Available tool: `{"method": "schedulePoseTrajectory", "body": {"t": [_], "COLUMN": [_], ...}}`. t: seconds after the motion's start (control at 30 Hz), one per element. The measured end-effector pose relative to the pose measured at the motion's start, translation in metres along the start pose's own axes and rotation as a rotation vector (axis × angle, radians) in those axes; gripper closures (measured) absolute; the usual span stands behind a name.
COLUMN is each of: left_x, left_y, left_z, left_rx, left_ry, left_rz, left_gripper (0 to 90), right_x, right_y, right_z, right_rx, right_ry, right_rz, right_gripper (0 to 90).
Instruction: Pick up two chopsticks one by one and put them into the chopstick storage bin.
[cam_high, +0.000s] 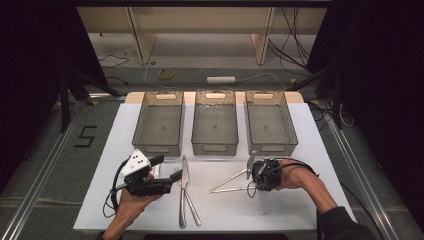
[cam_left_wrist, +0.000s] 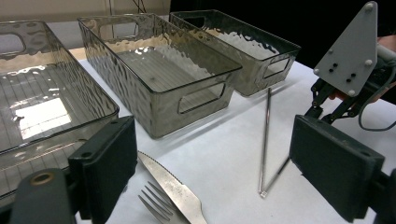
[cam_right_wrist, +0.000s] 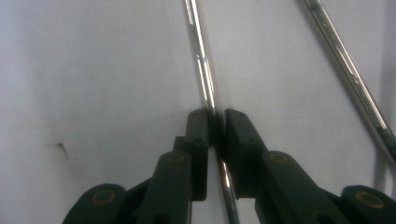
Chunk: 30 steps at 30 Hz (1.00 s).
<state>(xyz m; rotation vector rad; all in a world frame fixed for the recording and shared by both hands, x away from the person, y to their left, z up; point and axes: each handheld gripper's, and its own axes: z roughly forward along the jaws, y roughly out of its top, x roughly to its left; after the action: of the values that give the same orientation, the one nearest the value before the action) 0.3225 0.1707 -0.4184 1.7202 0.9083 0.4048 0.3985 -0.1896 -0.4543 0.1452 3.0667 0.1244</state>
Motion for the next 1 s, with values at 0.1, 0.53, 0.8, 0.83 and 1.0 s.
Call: {"method": "schedulePoseTrajectory", "body": {"t": [0.1, 0.53, 0.8, 0.83, 1.0], "left_x": [0.0, -0.001, -0.002, -0.003, -0.009], "left_y": [0.0, 0.0, 0.0, 0.0, 0.001], "left_z": [0.0, 0.0, 0.005, 0.006, 0.016], "left_rx": [-0.002, 0.008, 0.027, 0.035, 0.101], "left_ry": [-0.001, -0.005, -0.019, -0.025, -0.069], "left_rz": [0.002, 0.008, 0.017, 0.022, 0.051], "left_gripper": [14.7, 14.7, 14.7, 14.7, 14.7], "right_x": [0.001, 0.005, 0.01, 0.011, 0.017], "right_y": [0.001, 0.002, -0.006, -0.006, -0.001], "right_z": [0.0, -0.001, -0.019, -0.022, -0.033], "right_rx": [0.013, 0.019, -0.044, -0.049, -0.076], "right_ry": [-0.003, -0.013, -0.015, -0.016, -0.046], "right_rz": [-0.016, -0.062, -0.056, -0.054, -0.042], "right_gripper": [82.4, 85.9, 86.2, 86.2, 86.1]}}
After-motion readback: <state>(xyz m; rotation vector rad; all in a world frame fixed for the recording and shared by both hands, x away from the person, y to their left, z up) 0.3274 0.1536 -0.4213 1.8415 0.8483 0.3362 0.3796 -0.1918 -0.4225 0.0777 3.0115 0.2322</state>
